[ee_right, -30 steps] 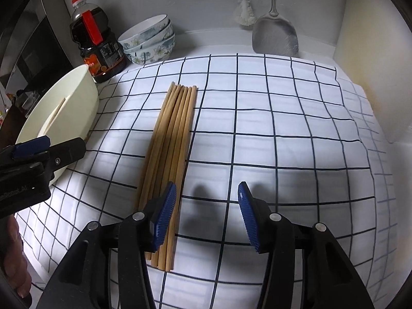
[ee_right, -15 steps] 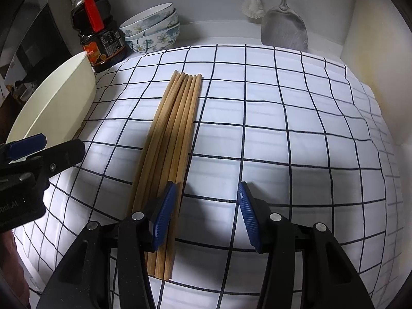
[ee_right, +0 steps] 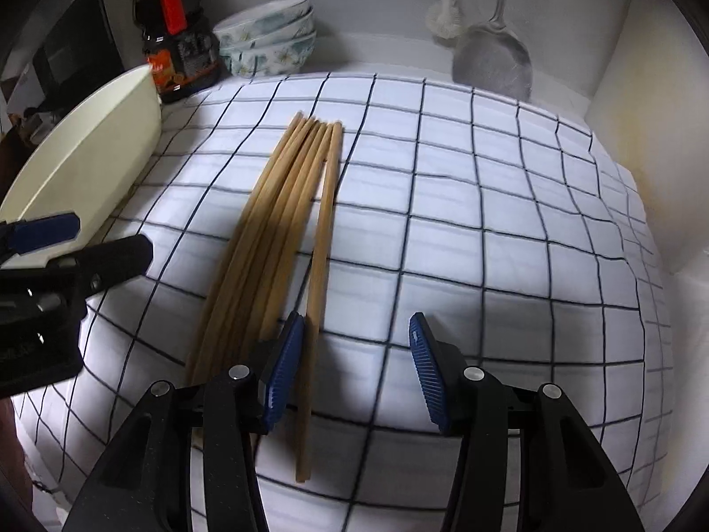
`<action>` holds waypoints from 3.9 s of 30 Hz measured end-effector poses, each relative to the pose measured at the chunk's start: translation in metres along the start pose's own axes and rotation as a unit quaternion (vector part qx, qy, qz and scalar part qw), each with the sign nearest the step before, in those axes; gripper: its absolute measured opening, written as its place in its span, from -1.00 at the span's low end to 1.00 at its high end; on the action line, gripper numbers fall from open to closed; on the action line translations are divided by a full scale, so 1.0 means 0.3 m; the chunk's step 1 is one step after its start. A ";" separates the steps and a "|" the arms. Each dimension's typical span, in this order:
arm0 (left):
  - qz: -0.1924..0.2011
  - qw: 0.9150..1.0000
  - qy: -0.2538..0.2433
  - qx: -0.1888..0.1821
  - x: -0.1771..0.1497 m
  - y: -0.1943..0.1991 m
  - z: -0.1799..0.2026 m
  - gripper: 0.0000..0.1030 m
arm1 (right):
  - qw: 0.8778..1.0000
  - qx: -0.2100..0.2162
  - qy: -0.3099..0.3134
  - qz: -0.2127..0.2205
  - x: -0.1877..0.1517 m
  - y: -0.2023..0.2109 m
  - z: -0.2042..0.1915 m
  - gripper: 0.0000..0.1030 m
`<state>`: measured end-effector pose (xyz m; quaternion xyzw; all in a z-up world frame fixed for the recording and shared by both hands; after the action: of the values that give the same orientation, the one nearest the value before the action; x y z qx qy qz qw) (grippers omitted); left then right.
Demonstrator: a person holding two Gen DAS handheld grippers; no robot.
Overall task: Organize utensils
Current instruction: 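Separate one chopstick from the bundle and close the right gripper on it, then lift the chopstick with the right gripper and carry it over the white dish, then lower the chopstick into the dish and open the right gripper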
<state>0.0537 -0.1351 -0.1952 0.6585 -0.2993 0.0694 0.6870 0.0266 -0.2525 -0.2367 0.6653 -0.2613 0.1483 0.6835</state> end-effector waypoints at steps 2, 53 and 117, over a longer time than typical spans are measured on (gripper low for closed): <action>-0.003 1.000 -0.004 0.001 -0.004 -0.014 0.009 0.69 | 1.000 -0.001 -0.005 0.002 0.006 0.001 0.021 -0.07; 0.010 1.000 0.014 -0.002 0.046 -0.141 0.109 -0.76 | 0.999 0.020 0.034 0.037 0.082 -0.042 0.045 -0.88; -0.009 0.991 0.129 0.030 0.053 0.045 -0.830 -0.85 | 0.986 0.137 0.085 0.034 0.487 0.047 -0.910 -0.88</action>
<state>0.1396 0.0974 -0.1640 0.6668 -0.1997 0.1564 0.7008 0.1821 -0.0032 -0.1380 0.7285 -0.2016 0.2620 0.5999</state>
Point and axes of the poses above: each gripper's, at about its wrist camera, not at the fingertips, and y roughly against the way its jaws point, z to its right, x to its top, the point moved 8 cm from there along -y, roughly the way its jaws point, and after that the axes turned 2 degrees about -y, right-handed, at the moved point
